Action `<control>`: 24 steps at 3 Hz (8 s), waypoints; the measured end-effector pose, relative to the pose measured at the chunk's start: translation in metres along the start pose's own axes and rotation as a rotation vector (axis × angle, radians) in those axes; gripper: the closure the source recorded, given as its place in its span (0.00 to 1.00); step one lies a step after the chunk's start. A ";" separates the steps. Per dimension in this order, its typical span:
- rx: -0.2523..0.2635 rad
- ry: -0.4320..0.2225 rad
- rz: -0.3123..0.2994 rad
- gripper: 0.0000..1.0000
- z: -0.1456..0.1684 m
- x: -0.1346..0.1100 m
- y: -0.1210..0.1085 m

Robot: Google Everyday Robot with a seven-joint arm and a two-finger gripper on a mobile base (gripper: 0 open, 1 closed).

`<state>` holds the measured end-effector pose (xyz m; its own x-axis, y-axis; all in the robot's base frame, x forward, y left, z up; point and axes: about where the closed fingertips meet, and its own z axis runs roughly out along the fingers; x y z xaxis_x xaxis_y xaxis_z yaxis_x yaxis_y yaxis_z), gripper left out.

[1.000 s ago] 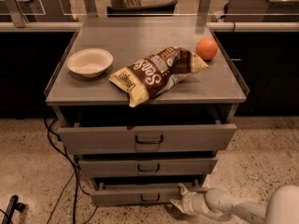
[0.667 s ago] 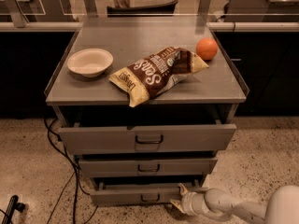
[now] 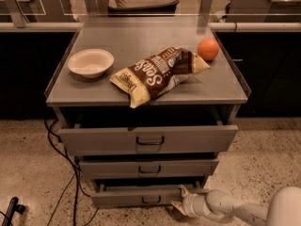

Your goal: Open bottom drawer

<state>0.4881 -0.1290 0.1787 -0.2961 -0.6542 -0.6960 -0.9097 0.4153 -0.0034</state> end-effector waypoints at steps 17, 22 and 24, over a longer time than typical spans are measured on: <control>-0.111 0.002 -0.199 0.28 0.003 -0.013 -0.025; -0.127 -0.004 -0.163 0.64 -0.013 0.022 0.004; -0.127 -0.005 -0.162 1.00 -0.019 0.019 0.005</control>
Offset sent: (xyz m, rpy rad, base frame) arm 0.0000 0.0000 0.0000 0.0000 0.0000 0.0000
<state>0.4731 -0.1510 0.1791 -0.1420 -0.7026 -0.6972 -0.9748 0.2215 -0.0247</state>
